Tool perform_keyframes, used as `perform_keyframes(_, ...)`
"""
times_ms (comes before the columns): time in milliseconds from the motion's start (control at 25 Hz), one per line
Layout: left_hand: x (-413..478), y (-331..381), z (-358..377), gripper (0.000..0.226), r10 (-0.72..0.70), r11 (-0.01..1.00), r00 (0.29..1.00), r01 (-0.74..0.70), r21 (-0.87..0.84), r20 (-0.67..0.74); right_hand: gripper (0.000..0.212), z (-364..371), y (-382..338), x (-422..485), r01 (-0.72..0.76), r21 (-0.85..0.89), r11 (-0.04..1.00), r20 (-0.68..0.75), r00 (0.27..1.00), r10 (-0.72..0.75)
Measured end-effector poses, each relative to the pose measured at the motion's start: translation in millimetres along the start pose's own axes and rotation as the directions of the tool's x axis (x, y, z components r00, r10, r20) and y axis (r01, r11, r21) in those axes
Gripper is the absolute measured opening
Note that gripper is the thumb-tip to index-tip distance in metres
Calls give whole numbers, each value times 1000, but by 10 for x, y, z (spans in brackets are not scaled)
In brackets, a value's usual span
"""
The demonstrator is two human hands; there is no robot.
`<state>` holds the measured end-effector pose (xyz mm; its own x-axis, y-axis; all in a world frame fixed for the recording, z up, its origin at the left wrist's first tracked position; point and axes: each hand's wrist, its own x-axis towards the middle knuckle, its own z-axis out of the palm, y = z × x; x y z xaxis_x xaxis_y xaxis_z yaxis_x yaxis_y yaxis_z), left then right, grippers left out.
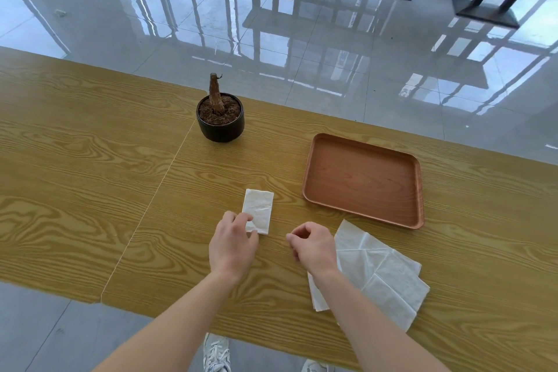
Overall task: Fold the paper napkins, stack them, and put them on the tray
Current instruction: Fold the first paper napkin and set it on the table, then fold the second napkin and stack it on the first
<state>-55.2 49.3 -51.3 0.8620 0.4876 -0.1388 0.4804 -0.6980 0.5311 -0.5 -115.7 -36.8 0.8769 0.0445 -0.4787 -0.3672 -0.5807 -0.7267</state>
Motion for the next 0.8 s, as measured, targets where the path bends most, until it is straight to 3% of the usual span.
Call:
perform_keyframes(240,-460,273,179,25,140,989,988,-135,-65,66,14,-908,650,-285,-9,81,997,-167,986,22)
perform_keyframes(480,-1087,659,609,17,292,955,931,-270,-125,219,9,-1607,1219,-378,79,-299,951,-237,959,-154)
perform_keyframes(560,-1183,802,721,19,350,937,909,-334,-105,225,20,-1709,1330,-354,77,-438,896,-218,957,-189)
perform_keyframes(680,-1204,929,825,17,444,882,856,-470,39,265,36,-1803,1430,-312,-13,-603,798,-212,966,-144)
perform_keyframes(800,-1189,950,872,9,479,821,829,-540,185,290,31,-1843,1501,-316,-69,-665,744,-221,969,-107)
